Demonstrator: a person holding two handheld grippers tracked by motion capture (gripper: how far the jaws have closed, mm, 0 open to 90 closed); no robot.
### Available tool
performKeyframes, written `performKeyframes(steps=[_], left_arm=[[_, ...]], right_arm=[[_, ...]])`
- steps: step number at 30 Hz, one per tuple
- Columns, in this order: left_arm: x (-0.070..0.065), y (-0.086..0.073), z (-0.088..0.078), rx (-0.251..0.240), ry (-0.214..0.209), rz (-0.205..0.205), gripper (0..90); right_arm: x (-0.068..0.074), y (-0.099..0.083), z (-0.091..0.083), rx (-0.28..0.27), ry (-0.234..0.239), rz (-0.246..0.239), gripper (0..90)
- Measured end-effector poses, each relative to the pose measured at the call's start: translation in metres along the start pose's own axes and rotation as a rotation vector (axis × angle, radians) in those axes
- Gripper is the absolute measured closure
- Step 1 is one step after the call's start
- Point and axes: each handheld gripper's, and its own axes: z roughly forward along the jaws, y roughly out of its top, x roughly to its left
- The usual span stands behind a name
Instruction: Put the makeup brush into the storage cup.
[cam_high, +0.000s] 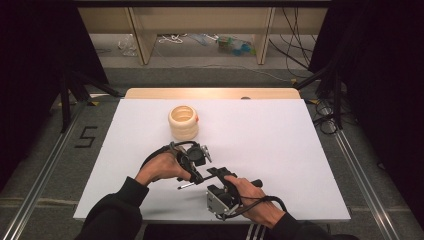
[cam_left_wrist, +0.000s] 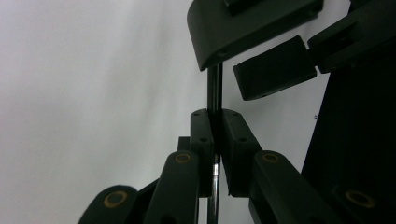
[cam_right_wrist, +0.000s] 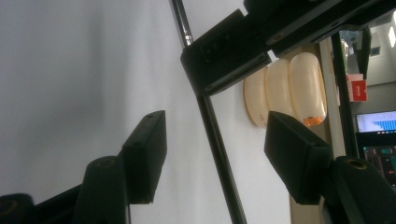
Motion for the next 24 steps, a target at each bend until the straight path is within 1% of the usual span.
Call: performKeyframes(steps=[2,3,4,6,7,8,9,10,11,12,13,14,17,18,19,20,22,23,24], left_arm=[[-0.0001,0.0001,-0.001,-0.007,0.002,-0.002,83.5],[-0.0004,0.0003,-0.0018,-0.003,-0.002,0.002,83.5],[-0.001,0.0004,-0.0023,-0.004,-0.002,0.004,83.5],[-0.0018,0.0008,-0.0037,-0.015,0.0,0.008,83.5],[-0.0016,0.0011,-0.0046,-0.016,0.0,0.012,83.5],[-0.0024,0.0008,-0.0052,-0.018,0.0,0.003,83.4],[-0.0021,0.0007,-0.0052,-0.015,-0.002,0.007,83.4],[-0.0019,0.0007,-0.0056,-0.011,-0.002,0.006,83.4],[-0.0014,0.0005,-0.0051,-0.018,-0.001,0.005,83.5],[-0.0013,0.0004,-0.005,-0.013,-0.003,0.003,83.4],[-0.0007,0.0003,-0.0047,-0.017,0.0,0.003,83.5],[-0.0003,0.0005,-0.0051,-0.016,-0.002,0.004,83.4],[-0.0005,0.0006,-0.0054,-0.018,-0.002,0.003,83.5],[-0.0004,0.001,-0.0058,-0.008,-0.003,0.006,83.5],[-0.0003,0.0008,-0.0052,-0.01,-0.005,0.005,83.5],[0.0006,0.0007,-0.005,-0.006,-0.005,0.009,83.4],[0.0015,0.0,-0.004,-0.005,-0.007,0.005,83.4],[0.0018,-0.0002,-0.0037,-0.006,-0.006,0.004,83.5],[0.0019,-0.0002,-0.004,0.0,-0.007,0.005,83.4]], right_arm=[[-0.0009,0.0009,0.001,-0.001,-0.01,-0.026,42.5],[0.0002,0.0015,0.0009,0.005,-0.01,-0.022,43.4],[-0.0001,0.0023,0.0008,0.012,-0.022,-0.03,44.2],[0.0004,0.0027,0.0008,0.019,-0.015,-0.034,45.7],[0.0003,0.0031,0.0006,0.023,-0.021,-0.041,47.0],[0.0,0.0034,0.0008,0.019,-0.028,-0.056,47.6],[0.0011,0.0036,0.0017,0.011,-0.025,-0.04,48.2],[-0.0004,0.0038,0.0022,0.004,-0.024,-0.068,48.9],[0.0001,0.004,0.0017,0.013,-0.026,-0.067,49.8],[0.0012,0.0046,0.0008,0.034,-0.042,-0.063,50.7],[0.0018,0.0049,0.0011,0.04,-0.05,-0.063,51.8],[0.0023,0.005,0.0015,0.04,-0.049,-0.056,52.7],[-0.0004,0.0055,0.0026,0.026,-0.039,-0.098,55.5],[0.0001,0.0057,0.0035,0.023,-0.037,-0.095,56.1],[0.0024,0.0062,0.003,0.049,-0.026,-0.069,56.8],[0.0028,0.0068,0.0033,0.056,-0.031,-0.069,57.7],[0.0022,0.0069,0.0057,0.04,-0.012,-0.085,59.3],[0.0025,0.0073,0.0058,0.052,-0.003,-0.089,59.8],[0.003,0.007,0.0068,0.044,-0.015,-0.101,60.5]])
